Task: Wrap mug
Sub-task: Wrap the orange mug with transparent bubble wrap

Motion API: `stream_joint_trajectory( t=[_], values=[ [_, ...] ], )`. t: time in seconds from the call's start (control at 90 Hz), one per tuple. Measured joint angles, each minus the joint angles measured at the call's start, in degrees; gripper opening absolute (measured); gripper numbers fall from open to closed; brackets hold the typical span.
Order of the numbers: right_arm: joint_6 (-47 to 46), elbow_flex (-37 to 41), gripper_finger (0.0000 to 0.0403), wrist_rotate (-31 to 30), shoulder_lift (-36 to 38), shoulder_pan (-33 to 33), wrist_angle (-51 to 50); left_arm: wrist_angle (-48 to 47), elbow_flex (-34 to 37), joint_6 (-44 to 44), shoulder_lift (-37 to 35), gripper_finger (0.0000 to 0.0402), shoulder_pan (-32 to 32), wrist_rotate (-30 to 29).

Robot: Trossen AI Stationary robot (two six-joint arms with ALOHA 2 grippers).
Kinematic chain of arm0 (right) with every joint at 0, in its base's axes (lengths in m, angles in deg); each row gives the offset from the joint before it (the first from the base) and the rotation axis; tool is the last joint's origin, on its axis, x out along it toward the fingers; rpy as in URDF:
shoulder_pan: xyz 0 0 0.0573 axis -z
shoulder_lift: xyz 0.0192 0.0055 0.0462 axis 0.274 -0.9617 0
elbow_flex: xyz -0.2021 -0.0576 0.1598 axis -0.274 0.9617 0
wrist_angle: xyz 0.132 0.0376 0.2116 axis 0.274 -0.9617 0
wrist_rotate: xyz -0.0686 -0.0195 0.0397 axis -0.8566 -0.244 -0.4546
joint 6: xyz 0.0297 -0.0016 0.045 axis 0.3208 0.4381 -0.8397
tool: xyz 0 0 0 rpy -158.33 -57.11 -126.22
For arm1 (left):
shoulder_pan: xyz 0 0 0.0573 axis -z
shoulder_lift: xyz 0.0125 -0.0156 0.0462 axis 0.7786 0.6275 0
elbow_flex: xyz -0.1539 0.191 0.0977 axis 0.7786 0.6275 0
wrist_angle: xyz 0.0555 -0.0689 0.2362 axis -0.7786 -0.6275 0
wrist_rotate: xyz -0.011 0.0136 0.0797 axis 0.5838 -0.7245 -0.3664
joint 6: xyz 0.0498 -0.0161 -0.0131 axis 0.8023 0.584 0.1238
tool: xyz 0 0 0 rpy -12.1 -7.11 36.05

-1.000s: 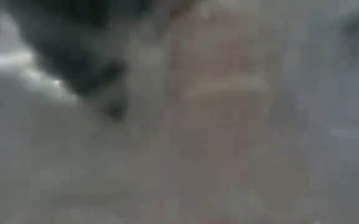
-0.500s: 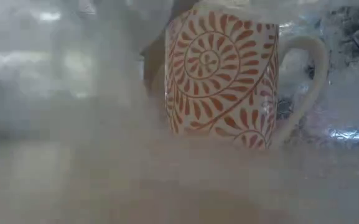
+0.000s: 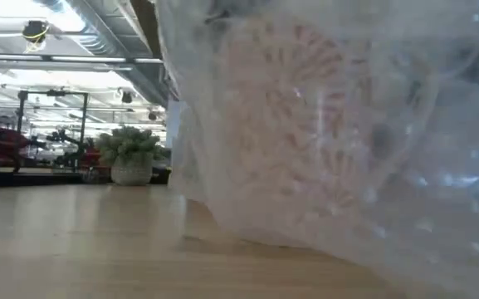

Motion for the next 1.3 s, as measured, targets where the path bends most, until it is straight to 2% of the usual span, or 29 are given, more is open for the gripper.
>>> stream_joint_trajectory(
  t=[0.233,0.356,0.422,0.5,0.567,0.667,0.778,0.933,1.122,1.3],
  values=[
    [0.4,-8.1,0.0001,5.2,5.4,-0.1,-17.7,1.6,0.0,-0.4,1.5,0.0000,-0.2,-0.2],
    [3.1,-13.2,0.0001,4.6,7.7,0.0,-22.0,1.6,0.0,-0.3,1.5,0.0000,-0.1,-0.3],
    [5.5,-14.9,0.0001,2.6,8.0,0.0,-20.2,1.7,0.0,-0.5,1.5,0.0000,-0.1,-0.3],
    [10.5,-15.2,0.0001,2.0,7.3,0.8,-13.2,1.7,0.0,-0.8,1.5,0.0000,-0.1,-0.3],
    [14.9,-15.3,0.0001,4.5,5.7,2.4,-6.4,2.2,0.0,-0.8,1.5,0.0000,-0.1,-0.3],
    [18.9,-15.2,0.0001,8.2,1.8,5.3,-1.4,2.5,0.0,-0.8,1.5,0.0000,-0.1,-0.3],
    [19.6,-15.1,0.0001,10.2,-2.1,8.2,-2.1,2.6,0.0,-0.3,1.5,0.0000,0.1,0.0],
    [21.2,-15.2,0.0000,17.6,-6.0,11.1,-1.9,2.0,0.1,-0.2,1.5,0.0000,0.3,0.5],
    [21.5,-15.3,0.0000,18.6,-6.5,11.5,-1.9,-0.7,-0.5,1.7,-0.6,0.0002,0.5,4.8],
    [22.4,-15.2,0.0000,20.3,-6.5,11.6,-1.9,-10.9,-2.6,3.3,-5.6,0.0045,1.2,6.1]
  ],
)
